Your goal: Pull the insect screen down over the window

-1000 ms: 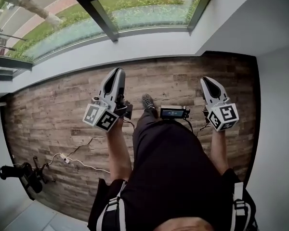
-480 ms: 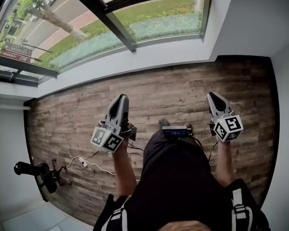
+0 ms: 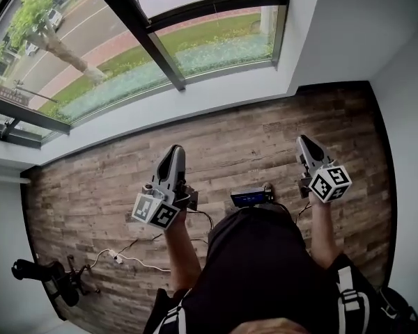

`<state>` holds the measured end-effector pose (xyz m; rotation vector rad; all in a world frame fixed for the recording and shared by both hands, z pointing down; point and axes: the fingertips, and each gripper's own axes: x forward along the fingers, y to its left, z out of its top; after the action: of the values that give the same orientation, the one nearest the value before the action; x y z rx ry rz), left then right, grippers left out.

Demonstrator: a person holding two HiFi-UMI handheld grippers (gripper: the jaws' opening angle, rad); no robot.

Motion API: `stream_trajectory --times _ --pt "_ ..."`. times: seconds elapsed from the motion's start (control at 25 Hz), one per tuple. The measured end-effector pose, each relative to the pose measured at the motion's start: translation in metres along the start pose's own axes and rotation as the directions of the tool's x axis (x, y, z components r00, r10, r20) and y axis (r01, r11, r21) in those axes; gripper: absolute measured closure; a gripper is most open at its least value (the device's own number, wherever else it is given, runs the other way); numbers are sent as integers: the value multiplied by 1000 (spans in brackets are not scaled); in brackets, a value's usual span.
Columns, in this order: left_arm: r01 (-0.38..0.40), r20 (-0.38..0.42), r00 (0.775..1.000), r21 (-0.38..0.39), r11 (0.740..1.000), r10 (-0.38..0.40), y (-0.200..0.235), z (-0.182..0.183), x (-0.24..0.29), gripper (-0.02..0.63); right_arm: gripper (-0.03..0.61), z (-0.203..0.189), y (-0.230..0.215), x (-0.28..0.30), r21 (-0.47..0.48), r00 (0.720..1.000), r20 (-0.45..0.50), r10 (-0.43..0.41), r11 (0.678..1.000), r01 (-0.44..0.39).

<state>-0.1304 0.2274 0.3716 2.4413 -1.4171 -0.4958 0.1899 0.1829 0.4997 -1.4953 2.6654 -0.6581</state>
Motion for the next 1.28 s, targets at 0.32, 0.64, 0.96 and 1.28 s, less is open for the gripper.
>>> stream_trajectory --times 0.32,0.64,0.96,1.28 --pt "71 20 997 -73 995 -70 2 6 -58 589 551 -7 75 -44 52 999 38 -12 999 10" --pt "114 -7 993 -121 986 -116 -3 -21 -72 589 551 -25 82 -70 65 997 24 -67 996 65" --pt "95 20 995 -89 992 -94 -23 -11 -83 589 554 -14 89 -77 75 998 66 1 997 -6" --pt "139 -39 989 -48 989 -141 -65 -29 -64 589 568 -15 65 -97 117 996 91 19 993 -30"
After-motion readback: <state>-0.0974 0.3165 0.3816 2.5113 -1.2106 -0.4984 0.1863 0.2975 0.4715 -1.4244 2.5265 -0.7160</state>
